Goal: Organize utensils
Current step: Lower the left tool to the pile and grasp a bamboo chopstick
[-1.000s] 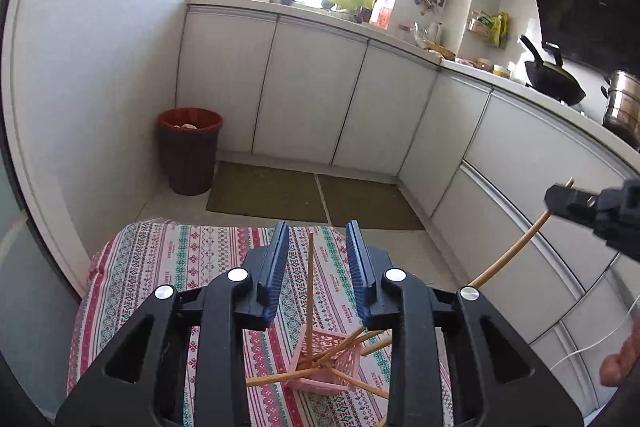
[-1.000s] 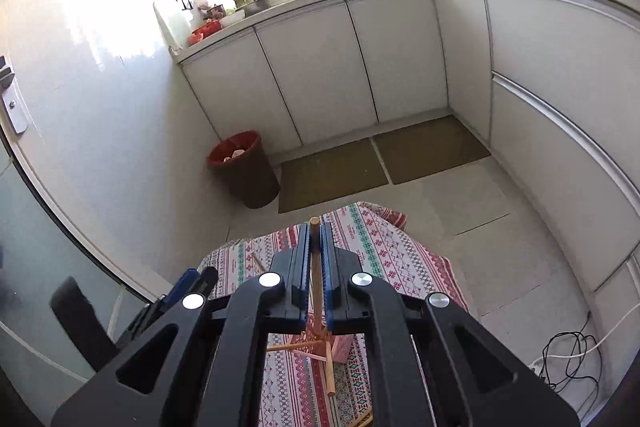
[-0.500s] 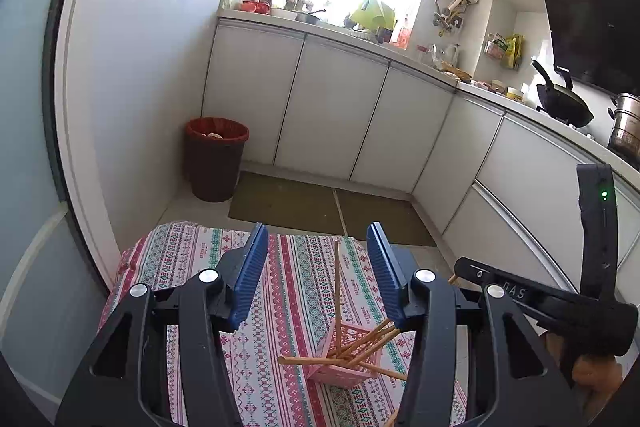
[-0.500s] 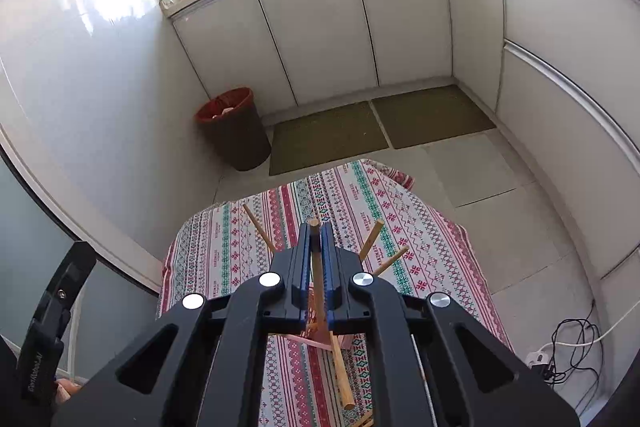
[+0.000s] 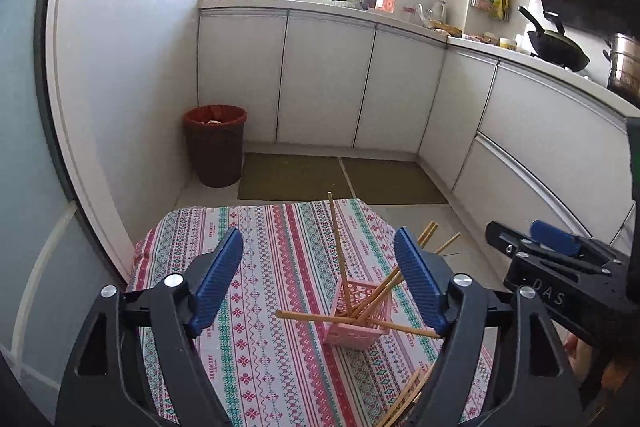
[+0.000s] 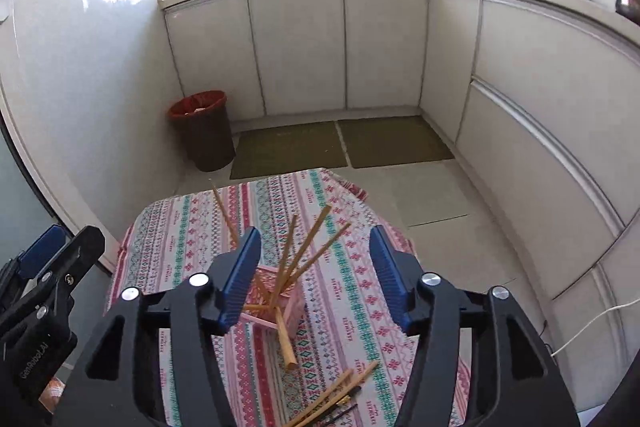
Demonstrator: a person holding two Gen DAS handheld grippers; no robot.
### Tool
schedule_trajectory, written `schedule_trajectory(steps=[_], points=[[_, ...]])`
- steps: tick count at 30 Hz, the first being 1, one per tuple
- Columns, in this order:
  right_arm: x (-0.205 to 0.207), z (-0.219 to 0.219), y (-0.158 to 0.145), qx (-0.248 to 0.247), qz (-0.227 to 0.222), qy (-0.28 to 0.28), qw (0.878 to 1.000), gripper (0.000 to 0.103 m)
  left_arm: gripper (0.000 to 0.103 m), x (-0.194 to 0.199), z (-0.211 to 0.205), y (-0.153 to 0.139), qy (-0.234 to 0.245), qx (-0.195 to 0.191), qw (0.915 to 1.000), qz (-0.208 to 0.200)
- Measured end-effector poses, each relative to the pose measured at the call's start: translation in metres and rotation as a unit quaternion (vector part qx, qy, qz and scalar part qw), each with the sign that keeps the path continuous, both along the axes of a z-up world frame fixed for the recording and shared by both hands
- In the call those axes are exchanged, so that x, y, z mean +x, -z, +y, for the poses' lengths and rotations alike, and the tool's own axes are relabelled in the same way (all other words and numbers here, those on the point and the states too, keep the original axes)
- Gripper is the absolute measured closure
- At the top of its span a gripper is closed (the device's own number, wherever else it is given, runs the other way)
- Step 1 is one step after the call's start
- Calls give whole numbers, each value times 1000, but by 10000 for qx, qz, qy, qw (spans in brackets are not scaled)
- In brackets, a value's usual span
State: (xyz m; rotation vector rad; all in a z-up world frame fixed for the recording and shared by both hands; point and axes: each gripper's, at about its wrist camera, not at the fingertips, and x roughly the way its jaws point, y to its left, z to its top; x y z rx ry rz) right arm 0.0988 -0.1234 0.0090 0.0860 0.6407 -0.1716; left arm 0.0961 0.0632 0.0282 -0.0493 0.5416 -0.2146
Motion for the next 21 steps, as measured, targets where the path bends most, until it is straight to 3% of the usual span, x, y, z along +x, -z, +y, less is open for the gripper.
schedule_trajectory(steps=[1, 4, 10, 15, 18, 21], points=[[-7, -2, 0, -92, -105, 96, 9999, 27, 17, -2, -1, 2, -17, 32, 10000, -2], [-29, -15, 4, -310, -334, 380, 9982, 14, 12, -11, -3, 13, 45, 161, 9998, 96], [-64, -53, 36, -546, -117, 743, 9957, 7, 7, -14, -19, 48, 443, 547, 9950, 711], [-80, -83, 82, -320, 543, 755, 9952, 7, 7, -11, -55, 90, 1121, 987, 9779, 1462], [-87, -103, 111, -86, 895, 1033, 9906, 7, 7, -9, -73, 113, 1387, 1112, 9680, 1774], [-88, -126, 127, 496, 1264, 1285, 9824, 7, 8, -7, -93, 138, 1564, 1283, 9562, 2115]])
